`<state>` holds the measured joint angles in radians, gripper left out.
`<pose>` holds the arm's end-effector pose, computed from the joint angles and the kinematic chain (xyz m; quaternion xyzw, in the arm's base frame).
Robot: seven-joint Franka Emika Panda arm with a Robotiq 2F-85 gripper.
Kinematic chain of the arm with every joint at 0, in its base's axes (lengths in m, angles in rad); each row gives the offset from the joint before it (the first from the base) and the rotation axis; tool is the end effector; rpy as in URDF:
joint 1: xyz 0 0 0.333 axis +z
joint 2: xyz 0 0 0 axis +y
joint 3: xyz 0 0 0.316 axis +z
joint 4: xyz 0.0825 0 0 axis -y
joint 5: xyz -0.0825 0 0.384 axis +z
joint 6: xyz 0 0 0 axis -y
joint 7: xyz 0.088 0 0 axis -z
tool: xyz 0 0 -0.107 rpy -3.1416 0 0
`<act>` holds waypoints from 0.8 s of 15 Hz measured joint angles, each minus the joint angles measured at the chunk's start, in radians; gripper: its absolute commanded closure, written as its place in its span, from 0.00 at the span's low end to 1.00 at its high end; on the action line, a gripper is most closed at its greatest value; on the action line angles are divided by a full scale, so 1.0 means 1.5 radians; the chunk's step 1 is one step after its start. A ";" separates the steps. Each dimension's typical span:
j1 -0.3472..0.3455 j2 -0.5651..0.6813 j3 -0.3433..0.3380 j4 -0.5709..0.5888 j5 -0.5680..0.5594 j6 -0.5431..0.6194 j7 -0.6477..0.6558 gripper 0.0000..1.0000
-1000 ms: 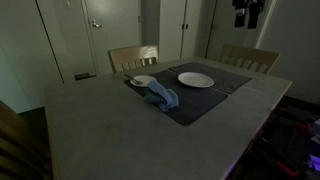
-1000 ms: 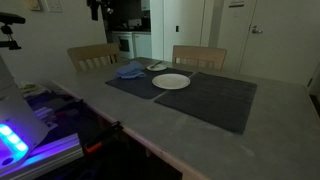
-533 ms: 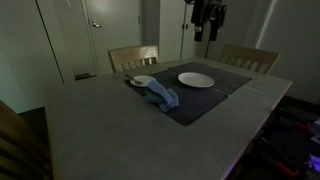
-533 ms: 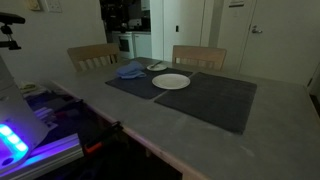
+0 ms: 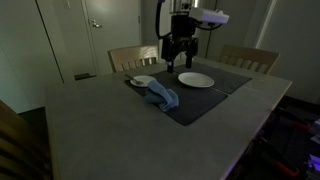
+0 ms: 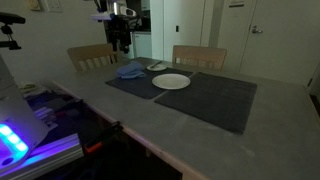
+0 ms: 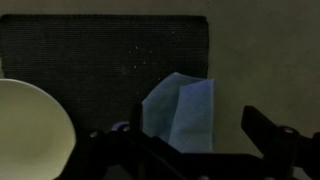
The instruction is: Pick up the blue towel and wipe the plate on the right
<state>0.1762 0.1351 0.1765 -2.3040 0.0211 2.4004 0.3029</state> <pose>0.4872 0.1798 0.2860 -0.9995 -0.0164 0.0235 0.0119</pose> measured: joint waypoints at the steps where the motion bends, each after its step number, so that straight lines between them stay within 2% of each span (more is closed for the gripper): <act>1: 0.005 0.025 -0.002 0.004 -0.015 0.018 0.035 0.00; 6: 0.042 0.134 -0.038 0.032 -0.056 0.089 0.178 0.00; 8: 0.049 0.166 -0.046 0.051 -0.053 0.089 0.185 0.00; 12: 0.052 0.165 -0.048 0.052 -0.053 0.089 0.185 0.00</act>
<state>0.2545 0.3826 0.1047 -2.2265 -0.0590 2.5345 0.5804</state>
